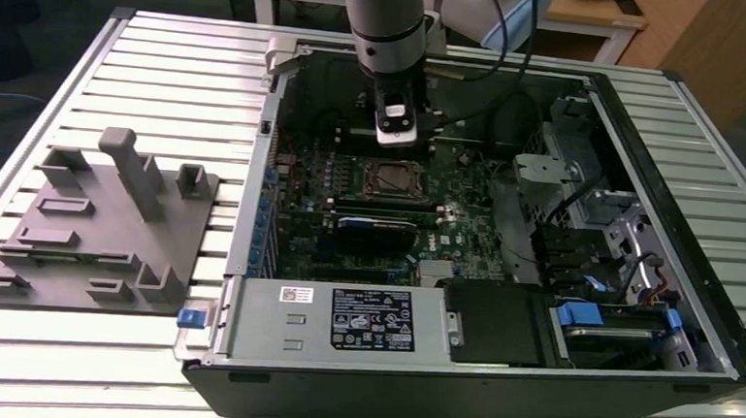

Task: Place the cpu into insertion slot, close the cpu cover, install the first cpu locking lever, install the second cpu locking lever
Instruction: 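Install the first cpu locking lever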

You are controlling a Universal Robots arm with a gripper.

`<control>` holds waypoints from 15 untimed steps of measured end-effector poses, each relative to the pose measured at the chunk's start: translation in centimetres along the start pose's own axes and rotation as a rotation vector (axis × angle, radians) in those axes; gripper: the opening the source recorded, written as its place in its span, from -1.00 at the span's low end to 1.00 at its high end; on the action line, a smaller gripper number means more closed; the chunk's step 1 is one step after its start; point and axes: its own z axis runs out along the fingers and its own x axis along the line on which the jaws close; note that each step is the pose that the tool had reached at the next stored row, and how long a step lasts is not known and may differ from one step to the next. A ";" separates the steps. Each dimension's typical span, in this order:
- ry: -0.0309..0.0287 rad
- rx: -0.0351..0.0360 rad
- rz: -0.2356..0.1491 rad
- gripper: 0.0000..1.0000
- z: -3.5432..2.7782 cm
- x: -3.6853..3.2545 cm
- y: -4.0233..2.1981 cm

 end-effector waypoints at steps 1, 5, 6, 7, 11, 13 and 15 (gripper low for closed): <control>0.0000 0.0000 0.000 -0.80 0.10 -0.06 0.02; -0.0002 -0.0001 0.000 -0.80 0.49 -0.29 0.10; -0.0004 0.0000 0.000 -0.80 0.60 -0.29 0.08; -0.0006 -0.0002 0.000 -0.80 0.72 -0.27 0.06; -0.0008 -0.0004 0.000 -0.80 1.05 -0.23 -0.02; -0.0008 -0.0003 0.000 -0.80 1.09 -0.22 -0.04; -0.0008 -0.0005 0.000 -0.80 1.20 -0.23 -0.04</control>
